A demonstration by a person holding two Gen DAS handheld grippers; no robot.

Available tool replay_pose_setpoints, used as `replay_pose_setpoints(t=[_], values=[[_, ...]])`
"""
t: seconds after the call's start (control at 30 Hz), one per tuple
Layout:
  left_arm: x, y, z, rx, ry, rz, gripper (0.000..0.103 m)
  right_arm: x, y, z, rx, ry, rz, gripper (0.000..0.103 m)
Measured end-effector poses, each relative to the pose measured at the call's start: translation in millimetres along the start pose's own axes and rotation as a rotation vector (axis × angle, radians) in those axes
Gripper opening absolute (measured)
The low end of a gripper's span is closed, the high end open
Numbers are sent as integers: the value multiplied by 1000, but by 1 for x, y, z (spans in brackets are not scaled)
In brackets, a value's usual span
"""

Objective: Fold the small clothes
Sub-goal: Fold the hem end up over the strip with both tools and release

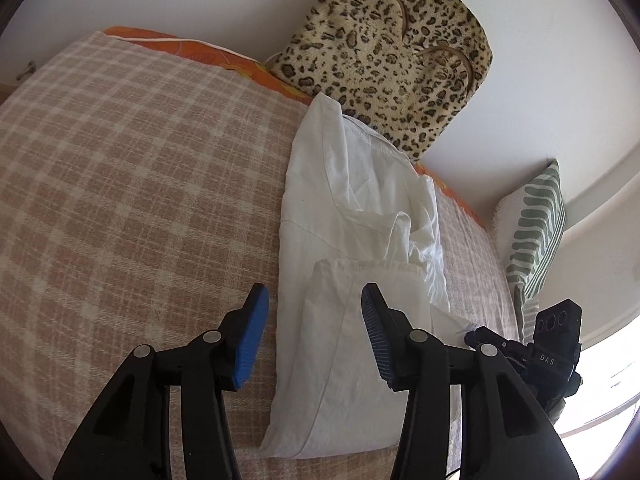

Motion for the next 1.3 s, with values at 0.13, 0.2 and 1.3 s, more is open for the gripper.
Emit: replay_pose_setpoints(t=[0.13, 0.2, 1.3], values=[[-5, -1, -7, 9, 18, 21, 47, 8, -10, -20, 0, 67, -45, 46], [-12, 4, -7, 13, 15, 47, 47, 4, -23, -23, 28, 74, -85, 46], [-53, 32, 11, 112, 21, 339, 18, -76, -64, 16, -118, -19, -430, 21]])
Point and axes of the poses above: each gripper's, at about its wrist camera, not at the fingertips, and z roughly the way its jaws point, y to its right, x to its top, the point moved 9 cm from there along z, roughly the way its jaws point, and after that the axes turned 1 degree about -z, right-handed, at the moved point
